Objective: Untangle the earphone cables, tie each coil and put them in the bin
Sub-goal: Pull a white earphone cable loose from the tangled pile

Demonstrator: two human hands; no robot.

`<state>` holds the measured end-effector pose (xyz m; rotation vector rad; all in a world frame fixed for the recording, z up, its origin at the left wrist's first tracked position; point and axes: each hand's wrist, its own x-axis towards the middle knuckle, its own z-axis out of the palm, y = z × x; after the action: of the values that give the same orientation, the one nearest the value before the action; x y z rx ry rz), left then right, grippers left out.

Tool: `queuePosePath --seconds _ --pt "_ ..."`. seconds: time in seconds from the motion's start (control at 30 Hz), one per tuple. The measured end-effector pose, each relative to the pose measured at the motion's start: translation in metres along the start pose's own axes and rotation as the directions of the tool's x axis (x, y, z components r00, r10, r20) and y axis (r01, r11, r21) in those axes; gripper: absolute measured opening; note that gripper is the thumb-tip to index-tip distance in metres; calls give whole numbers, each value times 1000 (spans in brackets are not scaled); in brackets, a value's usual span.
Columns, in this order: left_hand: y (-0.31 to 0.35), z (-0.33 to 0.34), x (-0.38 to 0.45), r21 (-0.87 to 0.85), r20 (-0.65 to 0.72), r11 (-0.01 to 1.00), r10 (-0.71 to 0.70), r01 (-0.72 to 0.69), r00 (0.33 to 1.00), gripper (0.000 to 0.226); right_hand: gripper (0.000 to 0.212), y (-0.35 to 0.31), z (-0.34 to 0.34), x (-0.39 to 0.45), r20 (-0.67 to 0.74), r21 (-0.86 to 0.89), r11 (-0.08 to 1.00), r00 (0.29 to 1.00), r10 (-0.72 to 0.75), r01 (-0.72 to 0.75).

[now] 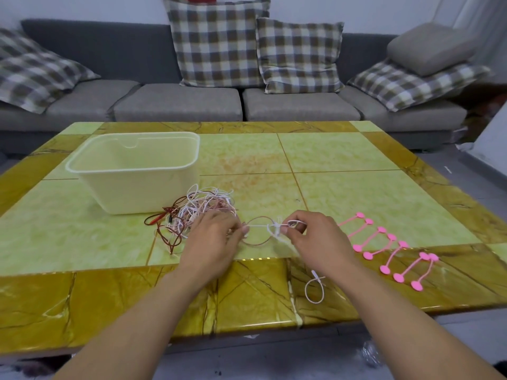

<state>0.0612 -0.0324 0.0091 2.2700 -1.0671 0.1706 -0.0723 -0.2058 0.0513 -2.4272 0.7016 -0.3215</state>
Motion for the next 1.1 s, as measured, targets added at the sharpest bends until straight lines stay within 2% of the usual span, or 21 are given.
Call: queuePosePath --seconds 0.13,0.27,0.33,0.37,0.43,0.5,0.67,0.73,0.8,0.9,0.97,1.03,1.1 --pt "-3 -4 -2 -166 -135 986 -55 32 989 25 10 3 -2 5 -55 95 993 996 68 -63" --pt "7 -13 -1 -354 -251 934 -154 57 956 22 12 0 -1 8 -117 151 987 991 68 -50" --pt "9 -15 0 -418 -283 905 -219 86 934 21 18 -5 -3 8 -132 273 960 986 99 -60" --pt "8 -15 0 -408 -296 908 -230 94 927 20 21 -8 -4 7 -121 400 912 982 148 -89" --pt "5 -14 -1 -385 -299 916 -238 111 924 20 25 -15 -7 7 -64 664 736 971 232 -132" --pt "2 -13 -2 -386 -292 913 -254 129 922 21 24 -19 -9 6 4 822 549 965 261 -152" --pt "8 -19 -3 -419 -304 893 -307 163 902 20 18 -26 -12 4 135 971 144 937 322 -189" --pt "8 -19 -4 -420 -306 891 -317 171 898 22 15 -27 -13 3 195 971 70 926 323 -229" --pt "9 -21 -4 -427 -298 890 -307 162 904 21 12 -26 -15 4 241 948 131 924 297 -289" --pt "10 -24 -4 -387 -283 912 -256 134 924 14 8 -26 -15 2 299 871 337 930 213 -357" --pt "11 -24 -4 -299 -292 949 -194 104 937 22 9 -27 -13 -1 320 822 443 934 159 -357" --pt "13 -23 -4 -235 -270 969 -135 71 953 26 11 -30 -10 -3 324 795 505 939 112 -335" --pt "19 -21 -6 -298 -147 953 -108 61 983 28 13 -32 -7 -5 329 789 528 942 68 -314"
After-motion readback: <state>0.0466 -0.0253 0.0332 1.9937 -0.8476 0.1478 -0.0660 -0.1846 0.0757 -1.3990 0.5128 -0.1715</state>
